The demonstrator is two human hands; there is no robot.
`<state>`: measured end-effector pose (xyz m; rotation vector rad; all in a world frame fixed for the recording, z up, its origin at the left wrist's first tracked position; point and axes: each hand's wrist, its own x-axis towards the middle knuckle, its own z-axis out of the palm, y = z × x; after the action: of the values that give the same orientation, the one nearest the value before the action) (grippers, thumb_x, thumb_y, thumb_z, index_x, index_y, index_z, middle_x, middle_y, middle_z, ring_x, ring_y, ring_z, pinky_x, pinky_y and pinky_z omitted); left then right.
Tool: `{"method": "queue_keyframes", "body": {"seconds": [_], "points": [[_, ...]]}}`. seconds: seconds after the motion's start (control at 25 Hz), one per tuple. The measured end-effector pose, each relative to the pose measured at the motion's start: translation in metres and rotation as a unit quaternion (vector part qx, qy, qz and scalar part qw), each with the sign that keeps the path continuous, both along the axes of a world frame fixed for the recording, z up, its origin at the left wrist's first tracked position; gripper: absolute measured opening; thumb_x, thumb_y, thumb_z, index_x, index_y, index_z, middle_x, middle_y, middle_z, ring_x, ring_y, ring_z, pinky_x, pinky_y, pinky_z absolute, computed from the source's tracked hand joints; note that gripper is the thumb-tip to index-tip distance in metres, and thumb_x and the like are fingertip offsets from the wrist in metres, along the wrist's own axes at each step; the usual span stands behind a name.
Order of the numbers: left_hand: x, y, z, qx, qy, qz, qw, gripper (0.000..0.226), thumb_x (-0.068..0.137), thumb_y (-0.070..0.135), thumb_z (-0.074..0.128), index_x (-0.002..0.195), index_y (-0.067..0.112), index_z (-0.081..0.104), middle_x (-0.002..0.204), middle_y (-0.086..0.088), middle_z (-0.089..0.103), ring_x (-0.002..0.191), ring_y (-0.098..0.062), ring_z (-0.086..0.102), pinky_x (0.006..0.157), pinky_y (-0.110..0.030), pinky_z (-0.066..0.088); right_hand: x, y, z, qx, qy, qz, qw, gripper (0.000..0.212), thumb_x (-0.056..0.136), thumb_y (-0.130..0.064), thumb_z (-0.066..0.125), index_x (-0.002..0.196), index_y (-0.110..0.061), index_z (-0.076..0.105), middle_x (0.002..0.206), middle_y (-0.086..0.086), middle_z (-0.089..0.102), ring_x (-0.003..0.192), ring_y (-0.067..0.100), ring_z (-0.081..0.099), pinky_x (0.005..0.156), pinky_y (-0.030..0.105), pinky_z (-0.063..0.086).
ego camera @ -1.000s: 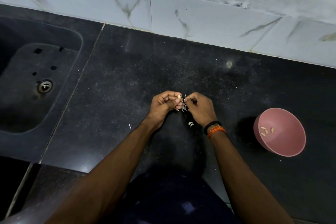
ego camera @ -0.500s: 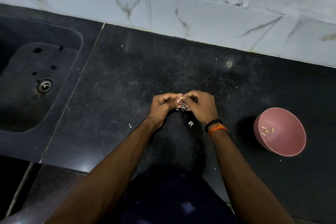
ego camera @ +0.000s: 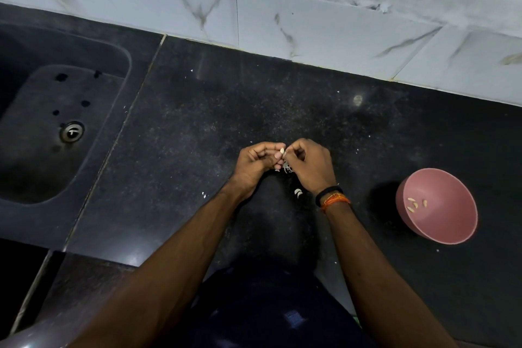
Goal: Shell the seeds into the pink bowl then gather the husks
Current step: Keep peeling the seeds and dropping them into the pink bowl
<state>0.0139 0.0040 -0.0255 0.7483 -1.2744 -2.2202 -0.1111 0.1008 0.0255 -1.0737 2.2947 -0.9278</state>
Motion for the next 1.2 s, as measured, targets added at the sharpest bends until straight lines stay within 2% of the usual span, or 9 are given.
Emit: {"method": "queue_keyframes", "body": {"seconds": [0.24,0.36,0.48,0.52,0.68,0.76,0.88,1.08,1.2], "points": [[0.001,-0.001,0.001,0.011,0.006,0.007,1.000,0.029,0.091,-0.007,0.062,0.119,-0.004,0.065,0.092,-0.017,0.071,0.079,-0.017,0.069,0.074,-0.025,0.057,-0.007,0.007,0.000,0.032,0.017,-0.002,0.999,0.007,0.090,-0.023,0.071,0.088,-0.018,0.076,0.086,-0.006,0.072,0.081,0.010,0.066,0.079,0.033,0.056],[0.000,0.000,0.002,0.003,0.002,0.009,1.000,0.026,0.091,-0.008,0.062,0.115,-0.001,0.068,0.090,-0.014,0.072,0.078,-0.017,0.068,0.074,-0.025,0.057,-0.010,0.007,0.002,0.038,0.016,-0.020,0.999,0.004,0.087,-0.018,0.075,0.084,-0.020,0.077,0.082,-0.008,0.074,0.078,0.008,0.068,0.079,0.032,0.058],[0.000,0.000,0.003,0.005,-0.001,0.009,1.000,0.025,0.090,-0.010,0.062,0.112,0.001,0.070,0.088,-0.011,0.072,0.077,-0.016,0.067,0.074,-0.025,0.057,-0.011,0.006,0.003,0.041,0.006,0.000,0.999,0.027,0.085,0.000,0.066,0.094,-0.020,0.080,0.094,-0.005,0.077,0.087,0.008,0.071,0.087,0.033,0.059],[0.001,0.000,0.003,0.007,0.000,0.008,1.000,0.025,0.090,-0.010,0.061,0.112,0.000,0.069,0.089,-0.012,0.072,0.078,-0.016,0.068,0.075,-0.026,0.057,-0.011,0.006,0.004,0.037,0.000,-0.002,0.999,0.030,0.086,0.001,0.063,0.098,-0.020,0.080,0.098,-0.004,0.077,0.091,0.009,0.072,0.090,0.033,0.058],[0.001,-0.001,0.004,0.032,-0.004,0.012,0.999,0.025,0.092,-0.011,0.058,0.114,-0.003,0.068,0.091,-0.013,0.072,0.080,-0.017,0.067,0.076,-0.026,0.056,-0.009,0.004,0.006,0.030,0.006,-0.025,0.999,0.012,0.094,-0.020,0.066,0.091,-0.023,0.077,0.085,-0.010,0.075,0.082,0.009,0.071,0.083,0.034,0.058],[0.001,-0.002,0.005,0.046,-0.007,0.014,0.999,0.024,0.093,-0.010,0.056,0.113,-0.003,0.068,0.089,-0.011,0.073,0.080,-0.017,0.067,0.075,-0.026,0.056,-0.007,0.004,0.006,0.034,-0.002,0.000,0.999,0.016,0.092,-0.010,0.066,0.090,-0.021,0.077,0.088,-0.010,0.075,0.085,0.007,0.070,0.085,0.034,0.059],[0.001,-0.003,0.006,0.066,-0.011,0.024,0.997,0.024,0.093,-0.010,0.053,0.110,-0.002,0.069,0.086,-0.010,0.073,0.079,-0.017,0.067,0.074,-0.025,0.056,-0.004,0.003,0.006,0.034,-0.028,0.029,0.999,0.036,0.083,0.009,0.059,0.094,-0.019,0.078,0.099,-0.007,0.076,0.092,0.007,0.071,0.090,0.035,0.059],[0.002,-0.002,0.007,0.078,0.000,0.029,0.997,0.022,0.092,-0.009,0.058,0.110,-0.005,0.069,0.092,-0.016,0.073,0.080,-0.018,0.068,0.077,-0.026,0.057,-0.004,0.001,0.005,0.006,-0.022,-0.006,1.000,0.009,0.090,-0.018,0.071,0.093,-0.023,0.078,0.090,-0.012,0.075,0.088,0.004,0.069,0.086,0.032,0.058],[0.003,-0.002,0.006,0.059,0.004,0.024,0.998,0.023,0.092,-0.010,0.059,0.111,-0.002,0.069,0.091,-0.012,0.075,0.081,-0.015,0.070,0.077,-0.025,0.058,-0.004,-0.001,0.004,-0.006,-0.039,-0.006,0.999,0.005,0.089,-0.022,0.073,0.091,-0.021,0.078,0.087,-0.013,0.074,0.085,0.003,0.069,0.083,0.032,0.058]]}}
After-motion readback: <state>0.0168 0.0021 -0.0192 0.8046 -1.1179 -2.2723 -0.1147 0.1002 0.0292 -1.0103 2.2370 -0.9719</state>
